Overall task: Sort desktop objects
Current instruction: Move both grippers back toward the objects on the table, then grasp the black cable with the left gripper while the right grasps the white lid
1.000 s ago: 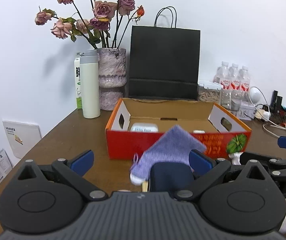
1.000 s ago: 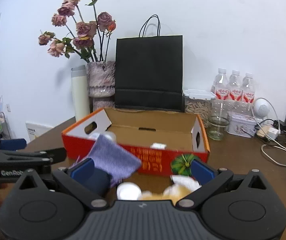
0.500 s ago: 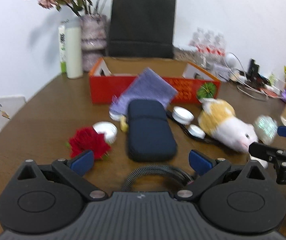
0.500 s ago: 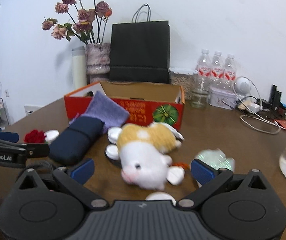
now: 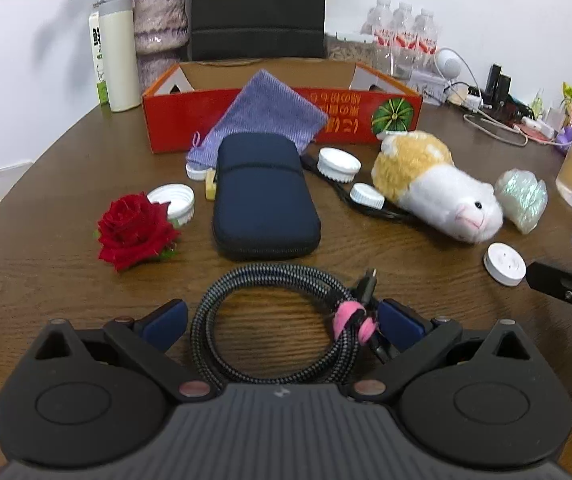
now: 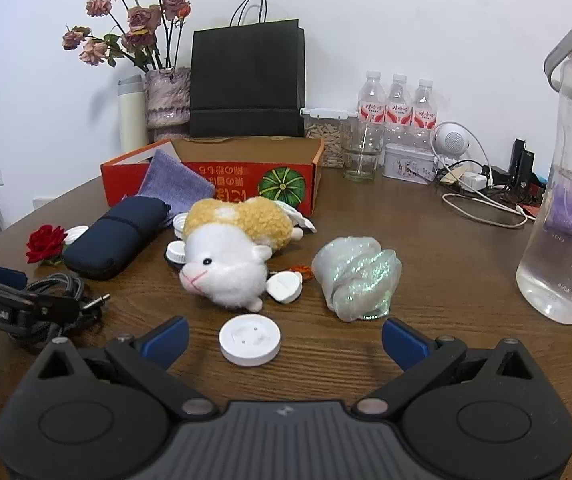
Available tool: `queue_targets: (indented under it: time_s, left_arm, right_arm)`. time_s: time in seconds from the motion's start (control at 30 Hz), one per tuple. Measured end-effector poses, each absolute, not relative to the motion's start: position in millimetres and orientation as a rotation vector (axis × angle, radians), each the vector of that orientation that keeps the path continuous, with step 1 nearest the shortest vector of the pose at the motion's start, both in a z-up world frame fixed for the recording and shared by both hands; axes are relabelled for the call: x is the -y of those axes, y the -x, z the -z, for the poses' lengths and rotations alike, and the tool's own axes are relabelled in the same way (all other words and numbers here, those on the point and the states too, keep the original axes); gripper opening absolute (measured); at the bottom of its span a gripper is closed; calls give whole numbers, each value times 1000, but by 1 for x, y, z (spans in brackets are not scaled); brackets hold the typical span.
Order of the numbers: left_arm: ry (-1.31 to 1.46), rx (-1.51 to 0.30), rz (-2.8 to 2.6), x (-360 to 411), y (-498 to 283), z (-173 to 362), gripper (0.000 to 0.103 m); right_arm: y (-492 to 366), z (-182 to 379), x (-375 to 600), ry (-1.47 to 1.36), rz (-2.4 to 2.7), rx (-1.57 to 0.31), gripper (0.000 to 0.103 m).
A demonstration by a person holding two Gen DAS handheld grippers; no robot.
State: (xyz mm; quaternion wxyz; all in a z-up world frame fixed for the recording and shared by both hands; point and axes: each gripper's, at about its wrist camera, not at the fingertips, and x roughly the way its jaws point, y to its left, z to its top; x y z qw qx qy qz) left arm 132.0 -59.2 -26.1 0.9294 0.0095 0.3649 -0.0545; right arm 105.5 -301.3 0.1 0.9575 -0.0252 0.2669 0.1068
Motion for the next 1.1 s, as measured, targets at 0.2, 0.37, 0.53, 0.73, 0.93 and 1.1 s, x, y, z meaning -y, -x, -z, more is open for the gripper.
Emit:
queue_targets:
  time_s: [0.2,0.37,0.53,0.73,0.93,1.1]
  left_arm:
    - [-42,-765,89,60,-135,33,103]
    - [-47,-754,95,57,-138,34,103]
    - [-49,-740,106,56,-140,35,103]
    - [-47,-698,119,55,-139,39,103]
    - [-51,-698,126,55,-141,39,103]
    - [-52,-697,131,55,-141,39,103]
  right_arm:
    - [-114,6,299,72,-242,-583,103]
    - [-128,12,296,69,-267,-637,103]
    - [-141,18,290,75,-281,-695,103]
    - [-147,19,284,84,-285,-698,103]
    - [-149,19,283,88,-289,-699,103]
    - [-149,18,282,86,-297,-694,98]
